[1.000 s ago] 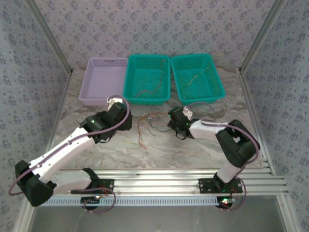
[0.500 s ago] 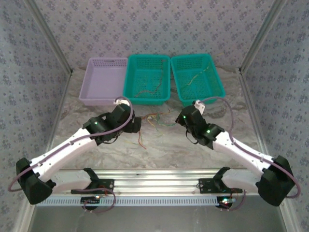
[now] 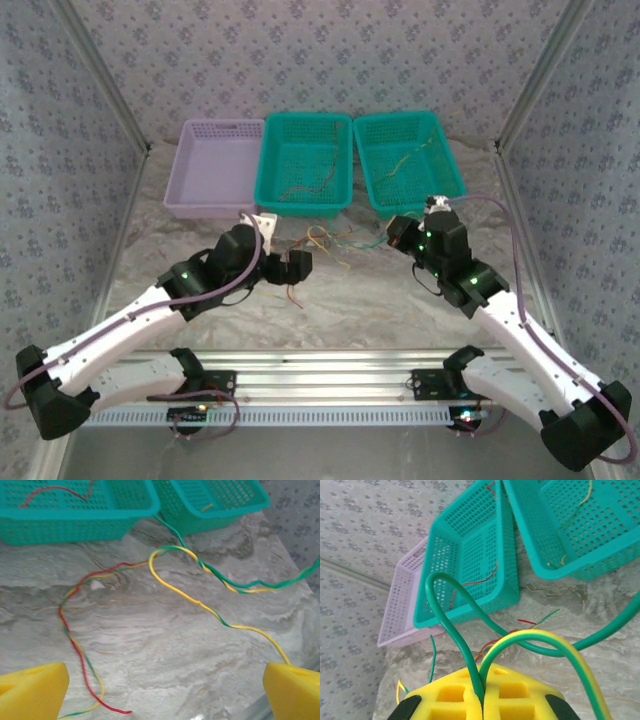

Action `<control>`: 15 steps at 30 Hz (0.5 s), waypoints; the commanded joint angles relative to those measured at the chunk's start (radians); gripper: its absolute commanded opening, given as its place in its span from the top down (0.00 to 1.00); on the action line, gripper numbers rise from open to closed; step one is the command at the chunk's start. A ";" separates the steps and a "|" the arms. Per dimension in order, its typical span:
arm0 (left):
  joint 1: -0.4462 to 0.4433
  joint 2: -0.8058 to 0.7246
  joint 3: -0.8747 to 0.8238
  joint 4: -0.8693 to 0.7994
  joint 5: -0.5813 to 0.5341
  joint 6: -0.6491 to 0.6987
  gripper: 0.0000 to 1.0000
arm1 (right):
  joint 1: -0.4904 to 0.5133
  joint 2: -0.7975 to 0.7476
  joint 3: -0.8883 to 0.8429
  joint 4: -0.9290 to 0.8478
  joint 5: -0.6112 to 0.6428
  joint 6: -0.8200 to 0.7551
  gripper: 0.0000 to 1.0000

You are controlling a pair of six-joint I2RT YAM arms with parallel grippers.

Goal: Untangle the cables

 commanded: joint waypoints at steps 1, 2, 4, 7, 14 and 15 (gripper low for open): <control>-0.013 0.008 -0.023 0.082 0.043 -0.037 0.00 | -0.006 -0.024 0.007 0.042 -0.104 -0.022 1.00; -0.013 0.013 -0.029 0.093 0.045 -0.045 0.00 | -0.006 -0.029 0.005 0.053 -0.121 -0.022 1.00; -0.013 0.025 -0.038 0.113 0.050 -0.063 0.02 | -0.006 -0.037 -0.003 0.070 -0.143 -0.013 1.00; -0.015 0.036 -0.049 0.138 0.047 -0.086 0.07 | -0.007 -0.053 -0.007 0.087 -0.164 -0.008 1.00; -0.015 0.031 -0.075 0.203 0.054 -0.130 0.30 | -0.007 -0.076 -0.029 0.108 -0.201 0.011 1.00; -0.015 0.027 -0.081 0.213 0.054 -0.136 0.31 | -0.007 -0.073 -0.029 0.111 -0.210 0.011 1.00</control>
